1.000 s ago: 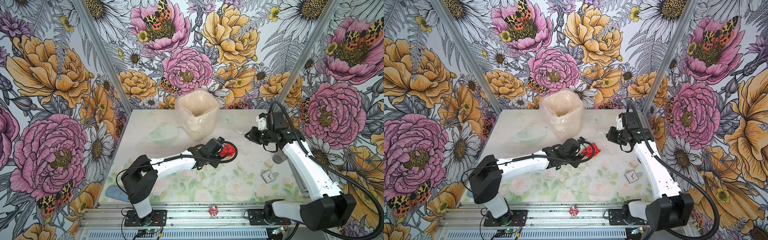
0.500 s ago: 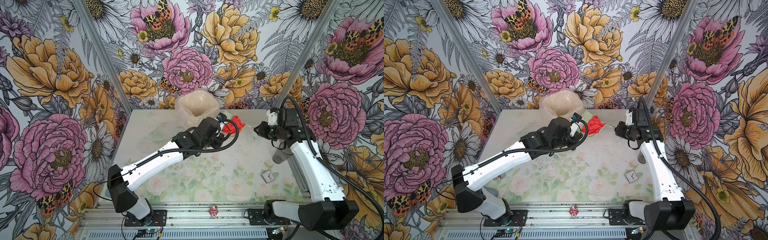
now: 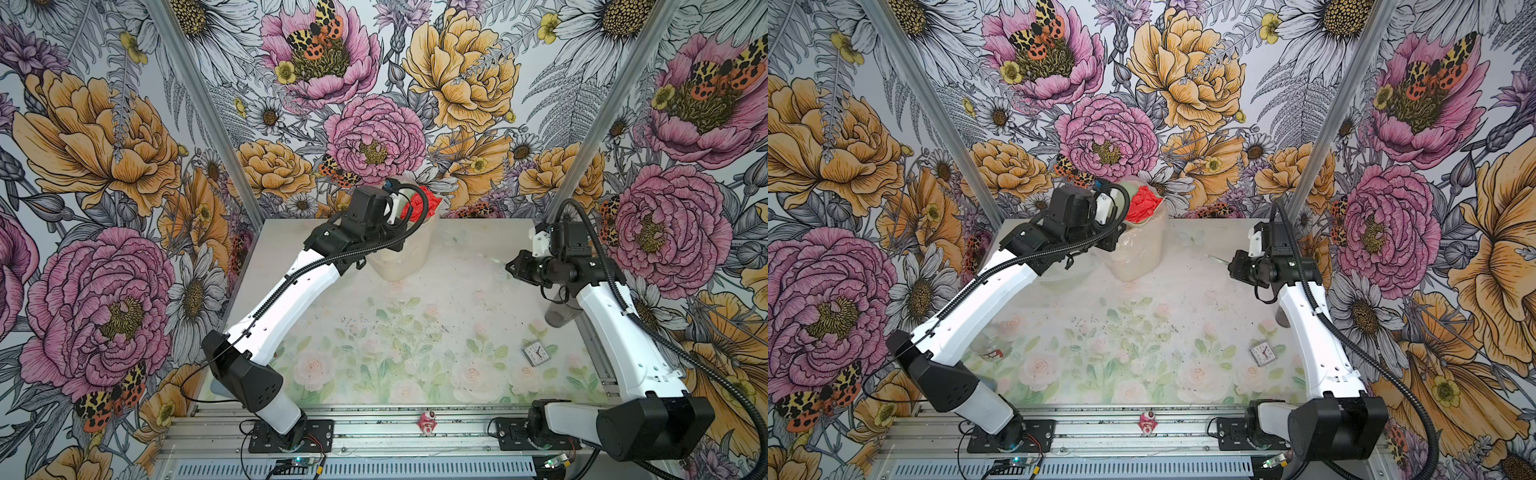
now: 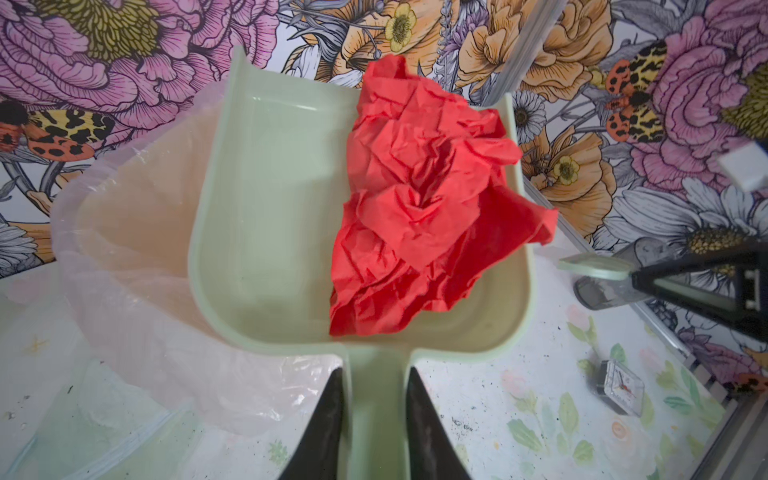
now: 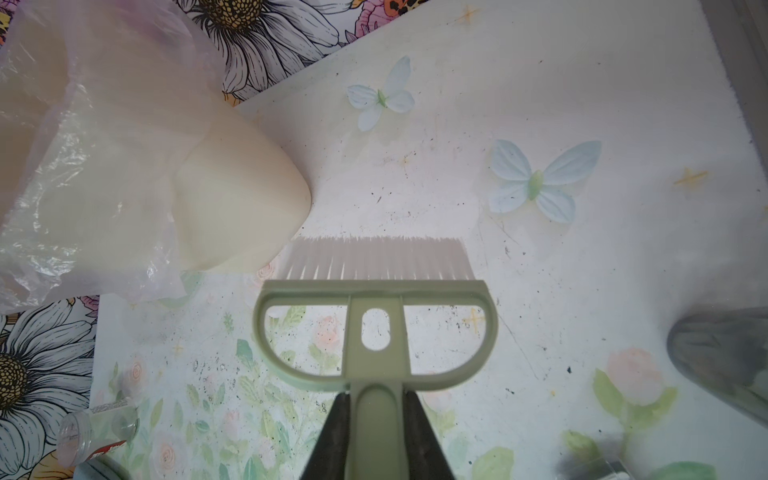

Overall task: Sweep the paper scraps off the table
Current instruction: 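Lift the dustpan with the red scrap over the bin with the left gripper, then tip the dustpan with the left gripper to empty the red scrap into the bin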

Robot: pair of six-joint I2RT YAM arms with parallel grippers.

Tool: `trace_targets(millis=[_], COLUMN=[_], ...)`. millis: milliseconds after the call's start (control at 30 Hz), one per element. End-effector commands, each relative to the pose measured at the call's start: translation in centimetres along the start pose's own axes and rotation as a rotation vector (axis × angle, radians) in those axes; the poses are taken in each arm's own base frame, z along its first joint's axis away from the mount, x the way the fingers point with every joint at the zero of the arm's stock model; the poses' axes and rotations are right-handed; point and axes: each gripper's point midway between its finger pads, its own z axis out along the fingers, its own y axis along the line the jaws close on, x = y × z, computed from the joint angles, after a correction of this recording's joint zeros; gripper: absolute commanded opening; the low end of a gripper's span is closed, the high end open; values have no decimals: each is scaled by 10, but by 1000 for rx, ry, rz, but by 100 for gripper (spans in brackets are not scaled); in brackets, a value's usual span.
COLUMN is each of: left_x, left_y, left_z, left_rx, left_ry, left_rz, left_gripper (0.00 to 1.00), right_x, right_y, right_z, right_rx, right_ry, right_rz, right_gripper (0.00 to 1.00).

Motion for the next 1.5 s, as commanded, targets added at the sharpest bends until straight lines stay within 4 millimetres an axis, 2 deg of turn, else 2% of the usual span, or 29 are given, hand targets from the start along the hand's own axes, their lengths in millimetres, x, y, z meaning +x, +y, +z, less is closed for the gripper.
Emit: trace_targets(millis=[0, 167, 300, 367, 500, 700, 867, 1033, 1067, 1267, 1467], left_x=[-8, -19, -24, -18, -18, -33, -45, -44, -52, -55, -54], left_y=[0, 12, 13, 15, 13, 10, 19, 25, 21, 14, 15], left_z=[6, 20, 31, 44, 48, 44, 30, 30, 17, 12, 3], left_rx=[97, 194, 294, 331, 376, 560, 573, 591, 616, 773, 768], left_ry=[20, 47, 89, 129, 154, 140, 104, 114, 91, 97, 92], left_rz=[-114, -265, -383, -440, -489, -639, -682, -731, -732, -871, -884], left_gripper=[0, 0, 0, 0, 0, 0, 0, 0, 0, 0, 0], right_x=[-4, 0, 2, 3, 4, 6, 7, 7, 7, 8, 11], right_y=[7, 1, -7, -10, -15, -22, -26, -25, -24, -24, -27], right_z=[-5, 0, 4, 6, 12, 17, 21, 22, 22, 22, 24], right_rx=[-38, -16, 21, 33, 54, 87, 99, 91, 89, 89, 93], right_ry=[-37, -30, -24, -20, -6, 3, 14, 14, 13, 12, 20], right_rz=[-15, -11, -18, -20, -24, -39, -46, -49, -49, -49, -47], right_gripper=[0, 0, 0, 0, 0, 0, 0, 0, 0, 0, 0])
